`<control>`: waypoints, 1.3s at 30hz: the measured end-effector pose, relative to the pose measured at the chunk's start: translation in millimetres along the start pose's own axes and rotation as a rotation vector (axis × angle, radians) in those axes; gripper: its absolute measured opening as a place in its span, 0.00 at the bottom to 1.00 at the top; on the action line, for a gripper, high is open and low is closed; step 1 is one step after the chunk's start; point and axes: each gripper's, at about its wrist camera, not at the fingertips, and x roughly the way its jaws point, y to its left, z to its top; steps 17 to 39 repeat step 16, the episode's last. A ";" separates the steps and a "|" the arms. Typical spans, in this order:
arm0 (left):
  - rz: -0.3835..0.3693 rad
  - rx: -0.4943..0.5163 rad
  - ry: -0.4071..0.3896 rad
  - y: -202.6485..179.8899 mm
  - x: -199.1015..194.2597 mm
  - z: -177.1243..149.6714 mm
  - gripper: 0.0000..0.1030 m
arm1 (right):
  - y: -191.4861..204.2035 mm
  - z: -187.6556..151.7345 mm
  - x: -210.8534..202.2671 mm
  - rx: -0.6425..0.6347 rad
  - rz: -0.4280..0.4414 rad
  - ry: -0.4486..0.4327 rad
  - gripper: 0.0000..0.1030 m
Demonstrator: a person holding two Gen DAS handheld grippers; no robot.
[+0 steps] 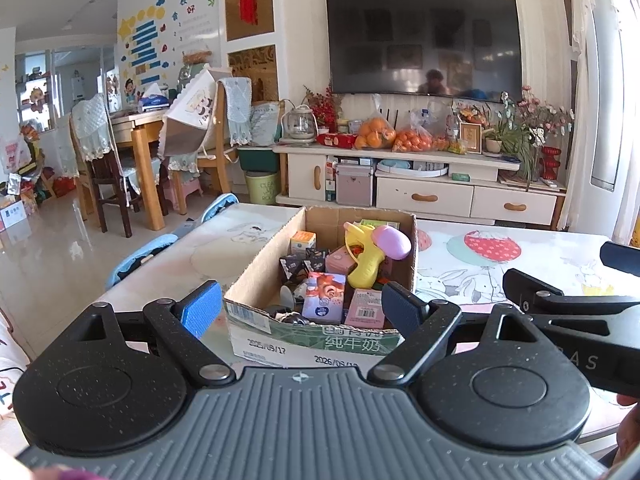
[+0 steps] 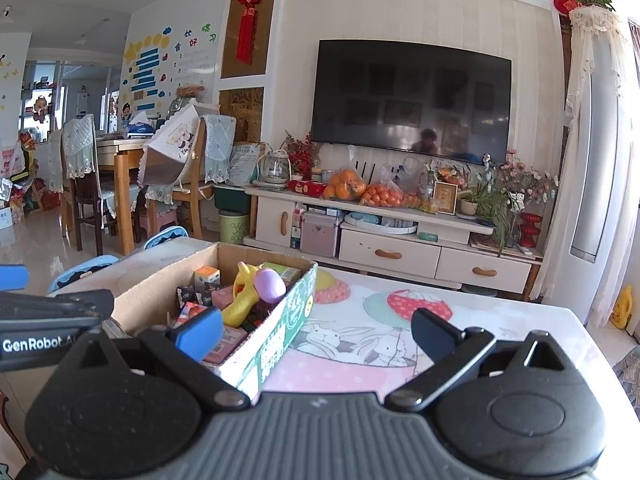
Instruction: Organize rigid objects
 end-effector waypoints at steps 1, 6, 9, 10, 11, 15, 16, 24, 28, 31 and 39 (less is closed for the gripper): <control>-0.002 0.002 0.001 -0.7 0.0 -0.5 1.00 | -1.2 -1.0 1.0 0.000 -0.002 0.002 0.97; -0.013 0.005 0.012 -5.6 1.4 -3.0 1.00 | -7.8 -6.0 7.9 0.018 -0.004 0.018 0.97; -0.020 0.009 0.017 -8.8 2.3 -4.0 1.00 | -12.4 -9.3 11.5 0.025 -0.008 0.027 0.97; -0.023 0.011 0.020 -10.1 2.5 -4.7 1.00 | -13.8 -10.8 12.4 0.026 -0.010 0.030 0.97; -0.026 0.013 0.025 -11.5 3.4 -5.2 1.00 | -15.4 -11.9 13.7 0.028 -0.013 0.035 0.97; -0.041 0.021 0.054 -21.0 9.3 -6.0 1.00 | -25.4 -18.8 21.1 0.036 -0.020 0.051 0.97; -0.048 0.025 0.060 -24.8 10.9 -6.0 1.00 | -29.3 -21.0 23.2 0.040 -0.026 0.051 0.97; -0.048 0.025 0.060 -24.8 10.9 -6.0 1.00 | -29.3 -21.0 23.2 0.040 -0.026 0.051 0.97; -0.048 0.025 0.060 -24.8 10.9 -6.0 1.00 | -29.3 -21.0 23.2 0.040 -0.026 0.051 0.97; -0.048 0.025 0.060 -24.8 10.9 -6.0 1.00 | -29.3 -21.0 23.2 0.040 -0.026 0.051 0.97; -0.048 0.025 0.060 -24.8 10.9 -6.0 1.00 | -29.3 -21.0 23.2 0.040 -0.026 0.051 0.97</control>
